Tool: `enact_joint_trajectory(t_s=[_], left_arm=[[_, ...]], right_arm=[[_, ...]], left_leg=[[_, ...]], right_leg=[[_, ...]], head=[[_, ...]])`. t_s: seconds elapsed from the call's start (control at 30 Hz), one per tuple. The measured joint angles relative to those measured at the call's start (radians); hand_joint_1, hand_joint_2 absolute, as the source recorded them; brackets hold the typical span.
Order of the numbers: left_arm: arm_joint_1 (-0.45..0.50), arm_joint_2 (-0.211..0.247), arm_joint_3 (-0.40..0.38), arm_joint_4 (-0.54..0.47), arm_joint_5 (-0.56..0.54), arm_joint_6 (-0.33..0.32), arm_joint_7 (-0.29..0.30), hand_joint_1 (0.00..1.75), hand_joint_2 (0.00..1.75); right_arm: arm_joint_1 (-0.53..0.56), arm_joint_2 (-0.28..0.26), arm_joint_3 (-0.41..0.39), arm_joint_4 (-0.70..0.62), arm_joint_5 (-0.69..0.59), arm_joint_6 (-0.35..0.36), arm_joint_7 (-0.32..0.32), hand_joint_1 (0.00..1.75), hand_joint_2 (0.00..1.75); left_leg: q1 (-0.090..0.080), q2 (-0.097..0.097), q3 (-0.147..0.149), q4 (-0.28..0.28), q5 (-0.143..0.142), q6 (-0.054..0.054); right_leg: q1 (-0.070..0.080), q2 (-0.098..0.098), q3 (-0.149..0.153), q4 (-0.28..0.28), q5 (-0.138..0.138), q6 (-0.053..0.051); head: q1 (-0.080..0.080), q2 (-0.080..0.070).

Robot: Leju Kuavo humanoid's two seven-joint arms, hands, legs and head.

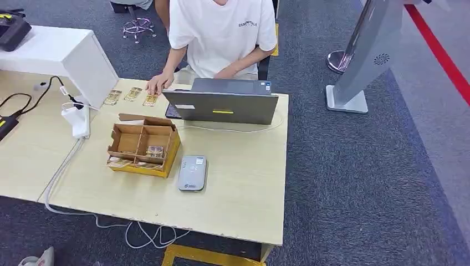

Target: Pass the card to the sensor for recognition and then transmit it.

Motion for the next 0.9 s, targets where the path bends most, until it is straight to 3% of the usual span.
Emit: enact_joint_trajectory(t_s=[0.17,0.3,0.37,0.5,0.9], left_arm=[[0.003,0.001,0.033,-0.001,-0.026,-0.025,-0.066,0.0,1.75],[0.035,-0.007,0.041,-0.032,-0.042,-0.04,-0.237,0.0,1.75],[0.055,-0.026,0.066,-0.093,-0.05,-0.044,-0.262,0.0,1.75],[0.066,-0.076,0.127,-0.23,-0.1,-0.053,-0.269,0.0,1.75],[0.045,-0.171,0.248,-0.486,-0.128,-0.064,-0.27,0.0,1.75]], right_arm=[[-0.003,-0.001,0.0,0.0,0.003,0.0,0.003,0.0,1.75],[-0.007,-0.001,0.0,0.0,-0.01,0.0,0.005,0.0,1.75],[-0.006,-0.001,-0.005,0.0,-0.02,0.0,-0.003,0.0,1.75],[-0.005,-0.001,-0.019,0.0,-0.038,0.0,-0.021,0.0,1.75],[0.007,0.005,-0.045,0.0,-0.062,0.0,-0.051,0.0,1.75]], left_leg=[[0.0,0.0,0.0,0.0,0.0,0.0],[0.0,0.0,-0.001,0.0,0.0,0.0],[0.0,0.0,-0.001,0.0,0.0,0.0],[0.0,0.0,-0.001,0.0,0.0,0.0],[0.0,0.0,-0.001,0.0,0.0,0.0]], right_leg=[[0.0,0.0,0.0,0.0,0.0,0.0],[0.0,0.0,0.0,0.0,0.0,0.0],[0.0,0.0,-0.001,0.0,0.0,0.0],[0.0,0.0,-0.001,0.0,0.0,0.0],[0.0,0.0,-0.001,0.0,0.0,0.0]], head=[[0.0,0.0],[0.0,0.0],[0.0,0.0],[0.0,0.0],[0.0,0.0]])
